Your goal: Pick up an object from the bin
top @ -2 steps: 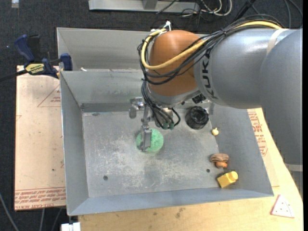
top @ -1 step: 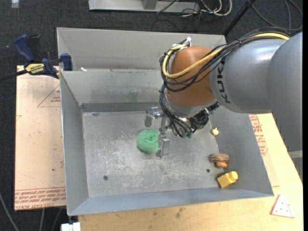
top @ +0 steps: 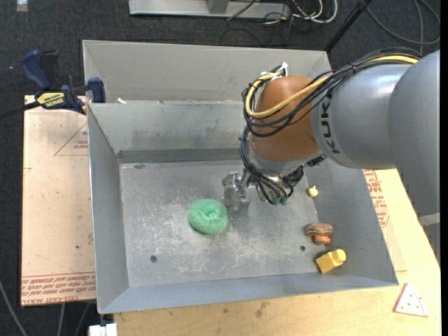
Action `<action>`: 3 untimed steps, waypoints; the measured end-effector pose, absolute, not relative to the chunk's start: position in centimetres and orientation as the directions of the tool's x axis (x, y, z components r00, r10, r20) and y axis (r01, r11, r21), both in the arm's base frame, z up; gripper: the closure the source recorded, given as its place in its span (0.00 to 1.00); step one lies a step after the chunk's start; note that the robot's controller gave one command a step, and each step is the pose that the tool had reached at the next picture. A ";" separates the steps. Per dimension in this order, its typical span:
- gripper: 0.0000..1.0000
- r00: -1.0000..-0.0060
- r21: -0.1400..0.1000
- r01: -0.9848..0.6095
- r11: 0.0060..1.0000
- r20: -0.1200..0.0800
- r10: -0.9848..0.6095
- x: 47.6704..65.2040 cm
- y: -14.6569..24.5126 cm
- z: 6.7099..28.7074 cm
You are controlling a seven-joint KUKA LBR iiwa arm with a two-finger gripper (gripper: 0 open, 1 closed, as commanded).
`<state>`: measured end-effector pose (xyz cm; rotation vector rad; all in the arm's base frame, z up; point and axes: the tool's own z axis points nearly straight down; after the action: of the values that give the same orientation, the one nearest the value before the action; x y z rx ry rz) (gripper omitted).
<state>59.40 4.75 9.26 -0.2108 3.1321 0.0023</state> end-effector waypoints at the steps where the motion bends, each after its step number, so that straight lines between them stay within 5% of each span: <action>1: 0.00 -0.990 0.002 -0.138 0.990 -0.003 -0.138 59.5 6.2 10.7; 2: 0.00 -0.990 0.002 -0.140 0.990 -0.003 -0.140 59.5 6.8 11.3; 3: 0.00 -0.971 0.000 -0.237 0.971 -0.005 -0.237 60.2 8.3 8.7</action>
Offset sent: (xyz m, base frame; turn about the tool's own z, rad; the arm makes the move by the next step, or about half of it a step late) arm 0.0000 0.0000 0.0000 0.0000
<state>60.25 8.30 8.67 -0.3749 3.1138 0.0012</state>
